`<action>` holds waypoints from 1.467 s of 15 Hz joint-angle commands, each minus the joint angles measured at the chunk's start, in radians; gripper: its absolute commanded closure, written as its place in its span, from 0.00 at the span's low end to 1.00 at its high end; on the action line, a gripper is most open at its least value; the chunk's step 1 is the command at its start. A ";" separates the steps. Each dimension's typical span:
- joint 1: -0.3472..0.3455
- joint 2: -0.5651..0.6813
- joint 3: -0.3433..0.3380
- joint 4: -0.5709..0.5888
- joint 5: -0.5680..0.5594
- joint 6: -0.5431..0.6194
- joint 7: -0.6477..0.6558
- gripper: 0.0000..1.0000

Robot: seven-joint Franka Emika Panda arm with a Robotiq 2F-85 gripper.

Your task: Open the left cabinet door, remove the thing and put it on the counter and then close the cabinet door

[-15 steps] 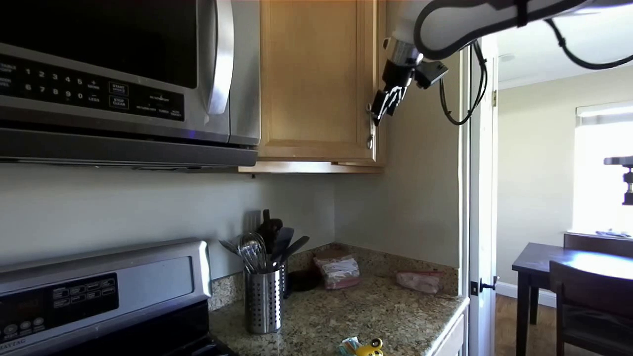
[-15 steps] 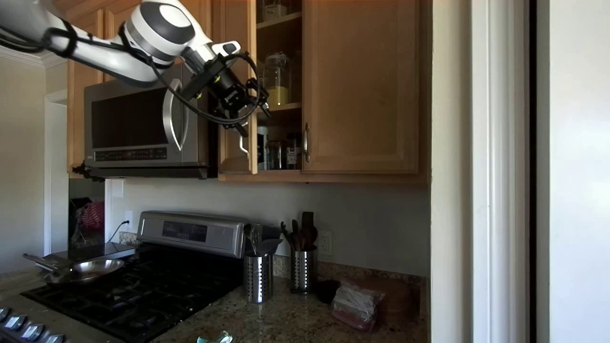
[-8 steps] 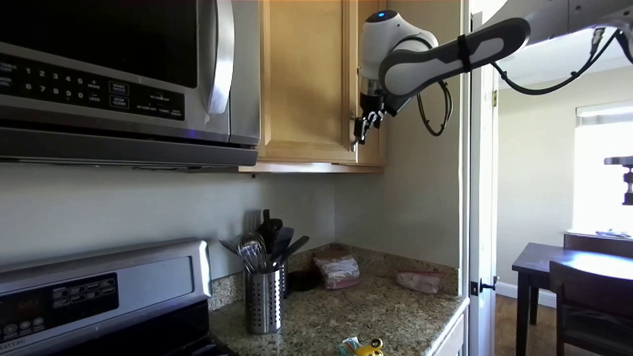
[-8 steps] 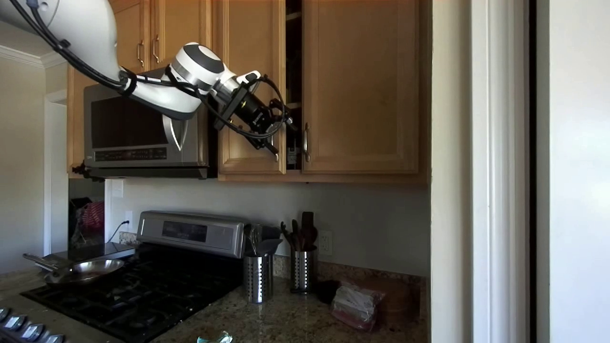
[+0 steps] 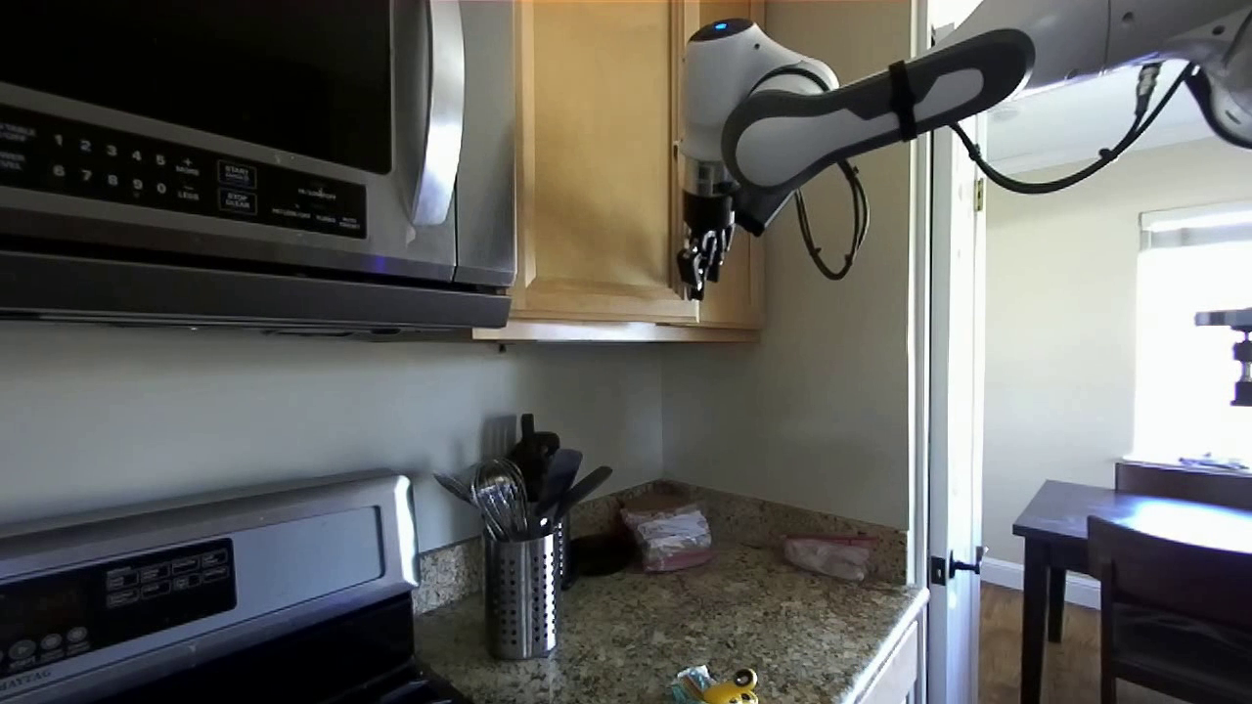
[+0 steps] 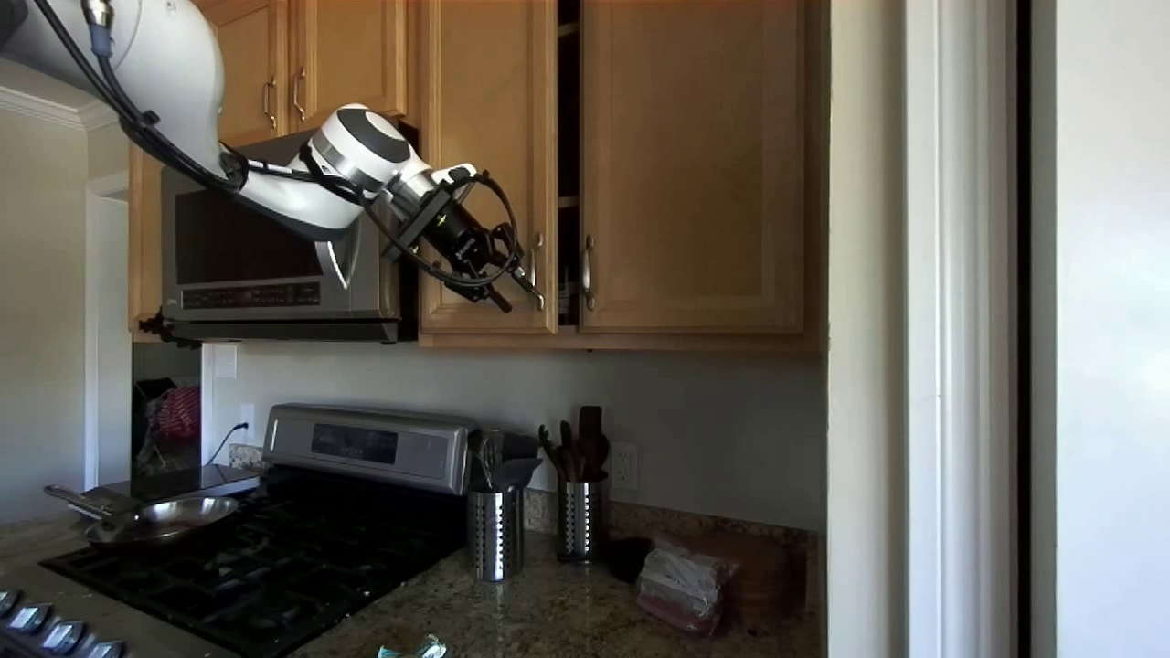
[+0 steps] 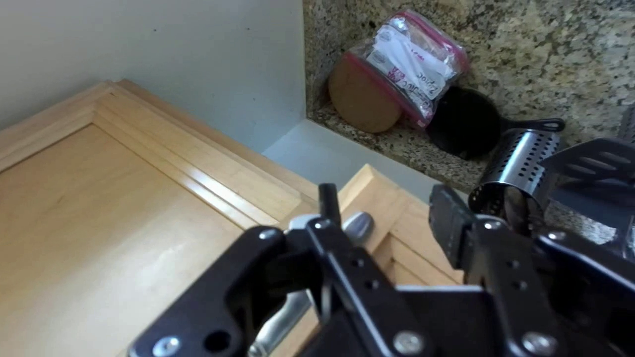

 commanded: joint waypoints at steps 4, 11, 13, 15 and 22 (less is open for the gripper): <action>0.033 -0.002 -0.017 0.045 0.152 -0.019 -0.065 0.95; 0.023 0.059 -0.036 0.086 0.206 0.175 0.109 0.95; 0.024 0.095 -0.047 0.101 0.210 0.244 0.164 0.93; 0.029 0.132 -0.057 0.120 0.223 0.295 0.192 0.93; 0.042 0.147 -0.071 0.131 0.265 0.350 0.174 0.94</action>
